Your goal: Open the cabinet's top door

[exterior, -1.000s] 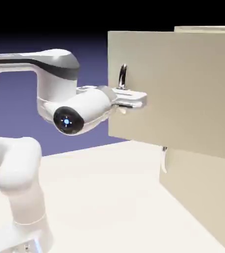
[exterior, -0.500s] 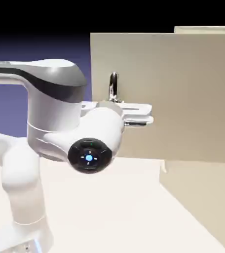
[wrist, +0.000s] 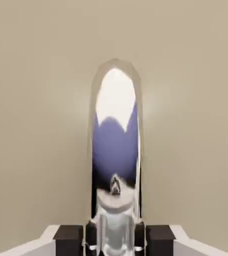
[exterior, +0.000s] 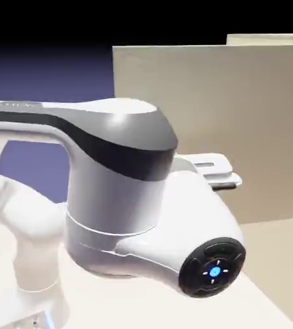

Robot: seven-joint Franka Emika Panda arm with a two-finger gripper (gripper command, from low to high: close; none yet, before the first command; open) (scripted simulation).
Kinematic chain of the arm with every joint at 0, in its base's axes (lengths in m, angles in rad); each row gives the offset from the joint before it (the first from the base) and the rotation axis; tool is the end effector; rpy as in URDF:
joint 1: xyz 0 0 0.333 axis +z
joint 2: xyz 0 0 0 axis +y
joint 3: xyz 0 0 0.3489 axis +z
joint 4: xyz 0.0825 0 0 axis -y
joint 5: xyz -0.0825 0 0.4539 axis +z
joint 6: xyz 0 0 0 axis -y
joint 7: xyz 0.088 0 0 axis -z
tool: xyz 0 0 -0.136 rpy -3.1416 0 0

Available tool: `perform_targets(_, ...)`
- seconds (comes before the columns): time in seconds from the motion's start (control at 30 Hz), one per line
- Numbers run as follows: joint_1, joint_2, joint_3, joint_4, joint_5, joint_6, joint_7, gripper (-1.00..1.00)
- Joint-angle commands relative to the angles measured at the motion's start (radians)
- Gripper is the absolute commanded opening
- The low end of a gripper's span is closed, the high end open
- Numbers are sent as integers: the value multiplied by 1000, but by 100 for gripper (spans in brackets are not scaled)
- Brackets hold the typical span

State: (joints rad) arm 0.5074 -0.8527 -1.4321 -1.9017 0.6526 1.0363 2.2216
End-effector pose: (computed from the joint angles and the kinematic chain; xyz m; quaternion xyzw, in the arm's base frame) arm 0.2289 -0.4271 0.5611 -0.2090 0.6755 0.6254 0.3300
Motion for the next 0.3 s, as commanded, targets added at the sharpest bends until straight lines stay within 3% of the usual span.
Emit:
perform_targets(0.0,36,-10,-23,34,-10,-21,9,-100)
perform_targets(0.27,311,-113,-159,323,-66,-181,106,-100)
